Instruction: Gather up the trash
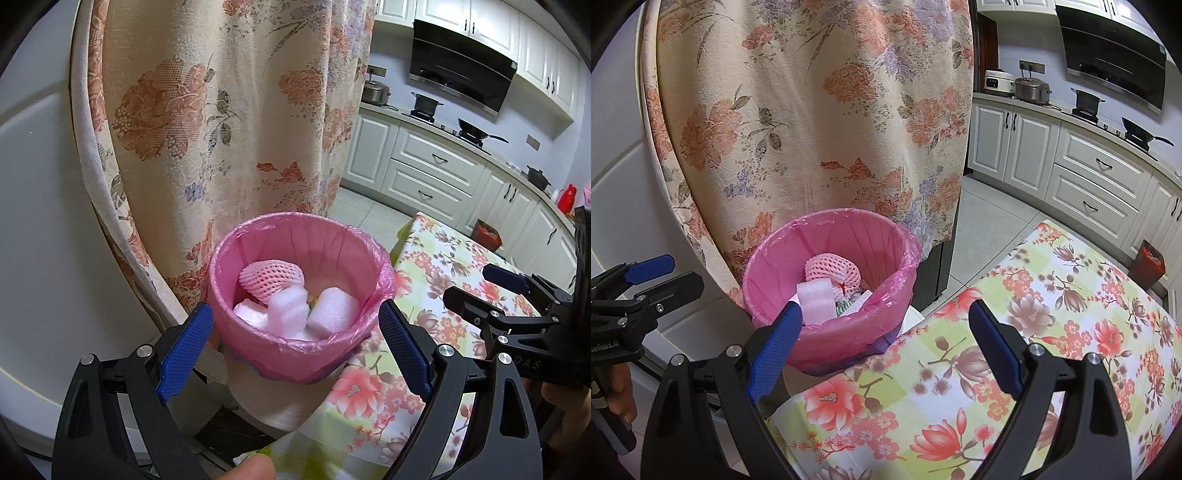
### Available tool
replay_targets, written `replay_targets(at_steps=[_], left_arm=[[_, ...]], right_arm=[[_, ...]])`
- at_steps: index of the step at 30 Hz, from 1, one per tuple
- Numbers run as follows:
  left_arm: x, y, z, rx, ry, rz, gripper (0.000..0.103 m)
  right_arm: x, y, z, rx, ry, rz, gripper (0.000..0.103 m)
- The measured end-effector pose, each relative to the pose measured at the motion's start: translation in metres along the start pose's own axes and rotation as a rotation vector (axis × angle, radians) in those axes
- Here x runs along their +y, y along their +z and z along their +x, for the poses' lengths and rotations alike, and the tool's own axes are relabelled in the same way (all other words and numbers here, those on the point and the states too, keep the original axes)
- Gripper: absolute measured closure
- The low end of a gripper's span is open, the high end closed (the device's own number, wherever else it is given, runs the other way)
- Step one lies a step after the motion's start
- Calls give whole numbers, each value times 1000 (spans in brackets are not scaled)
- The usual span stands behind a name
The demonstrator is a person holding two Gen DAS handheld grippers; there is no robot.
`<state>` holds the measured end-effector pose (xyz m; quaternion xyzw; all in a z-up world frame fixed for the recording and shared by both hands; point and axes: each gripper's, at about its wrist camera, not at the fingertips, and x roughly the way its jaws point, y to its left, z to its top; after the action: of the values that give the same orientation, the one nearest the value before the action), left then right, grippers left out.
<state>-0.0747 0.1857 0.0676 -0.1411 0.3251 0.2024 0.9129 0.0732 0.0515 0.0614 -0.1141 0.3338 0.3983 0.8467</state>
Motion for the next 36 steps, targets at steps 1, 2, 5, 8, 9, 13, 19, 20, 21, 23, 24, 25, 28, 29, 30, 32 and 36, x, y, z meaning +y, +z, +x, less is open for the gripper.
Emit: replay_targets(at_steps=[1,2,5,8,9,13,19,20,21,23,24,25,28,29,30,32,36], left_arm=[[0,0,0,0,0,0,18],[0,0,0,-1,-1,-1,18],[0,0,0,0,0,0,18],[-1,0,0,0,0,1,18],[-1,0,0,0,1,3,18],[-1,0,0,0,1,3,18],[-2,0,-1,-1,1,4,18],[-2,0,-1,0,1,4,18],[-3,0,-1,0,1,6,18],[-3,0,-1,0,1,6,18],[-3,0,-1,0,0,6,18],[-3,0,-1,1,0,6,18],[-3,0,-1,2,-1,5,18],[-3,0,0,3,-1,4,18],[-3,1,1,5,-3,4,18],[-3,0,1,5,-5,4,18],[-4,0,1,-3,3,11,18]], right_arm=[[0,0,0,0,0,-1,14],[0,0,0,-1,0,-1,14],[0,0,0,0,1,-2,14],[0,0,0,1,1,-1,14],[0,0,0,1,0,0,14],[0,0,0,-1,0,-2,14],[-1,-1,0,0,0,0,14],[0,0,0,1,-1,0,14],[-1,-1,1,1,-1,-1,14],[-1,-1,1,0,1,0,14],[-1,0,0,0,0,-1,14],[0,0,0,0,0,-2,14],[-1,0,1,1,0,0,14],[0,0,0,1,0,0,14],[0,0,0,1,-1,-1,14],[0,0,0,0,0,-1,14],[0,0,1,1,-1,-1,14]])
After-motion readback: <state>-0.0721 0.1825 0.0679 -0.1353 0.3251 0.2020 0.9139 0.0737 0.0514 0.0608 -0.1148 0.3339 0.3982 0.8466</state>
